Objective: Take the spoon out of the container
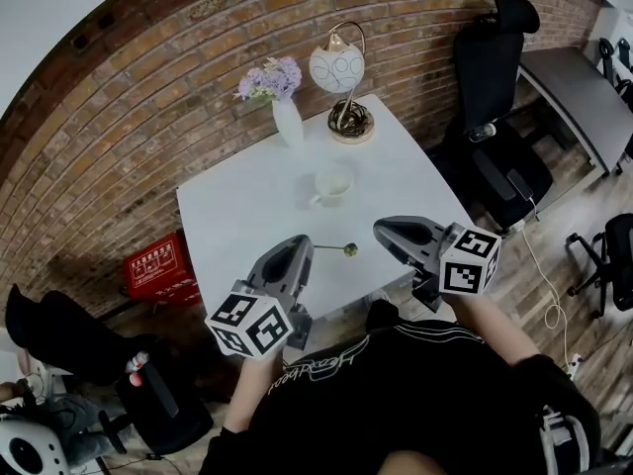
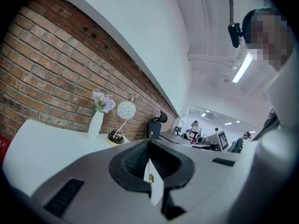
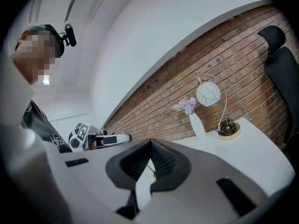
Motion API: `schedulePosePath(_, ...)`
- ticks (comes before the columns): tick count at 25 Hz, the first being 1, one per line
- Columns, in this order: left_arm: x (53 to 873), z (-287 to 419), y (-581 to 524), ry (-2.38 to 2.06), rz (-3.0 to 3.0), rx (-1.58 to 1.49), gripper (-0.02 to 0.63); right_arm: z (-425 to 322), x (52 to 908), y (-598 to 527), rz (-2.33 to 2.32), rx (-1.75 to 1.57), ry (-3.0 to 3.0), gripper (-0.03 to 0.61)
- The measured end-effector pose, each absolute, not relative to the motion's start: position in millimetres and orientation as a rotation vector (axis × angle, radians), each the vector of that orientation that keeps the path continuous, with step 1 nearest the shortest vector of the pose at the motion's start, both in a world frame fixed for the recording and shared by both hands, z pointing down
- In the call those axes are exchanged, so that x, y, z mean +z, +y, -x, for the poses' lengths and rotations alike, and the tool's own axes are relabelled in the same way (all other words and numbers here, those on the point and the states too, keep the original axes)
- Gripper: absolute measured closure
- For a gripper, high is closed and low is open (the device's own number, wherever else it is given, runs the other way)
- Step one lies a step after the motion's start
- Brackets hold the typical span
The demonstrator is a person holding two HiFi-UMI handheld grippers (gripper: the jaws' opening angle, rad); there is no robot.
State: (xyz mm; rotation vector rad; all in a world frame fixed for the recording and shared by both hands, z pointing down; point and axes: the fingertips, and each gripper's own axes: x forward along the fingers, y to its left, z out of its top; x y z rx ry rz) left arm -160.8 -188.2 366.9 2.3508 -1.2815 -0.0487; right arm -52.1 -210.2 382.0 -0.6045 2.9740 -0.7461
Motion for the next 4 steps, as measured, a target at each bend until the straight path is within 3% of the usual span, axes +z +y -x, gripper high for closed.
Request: schedulePosePath(4,368.8,159.2,-191.4,-1.278,-2.349,-0.051,0.606,49.6,385.0,-212.1,0.611,-0.757,2.968,0.581)
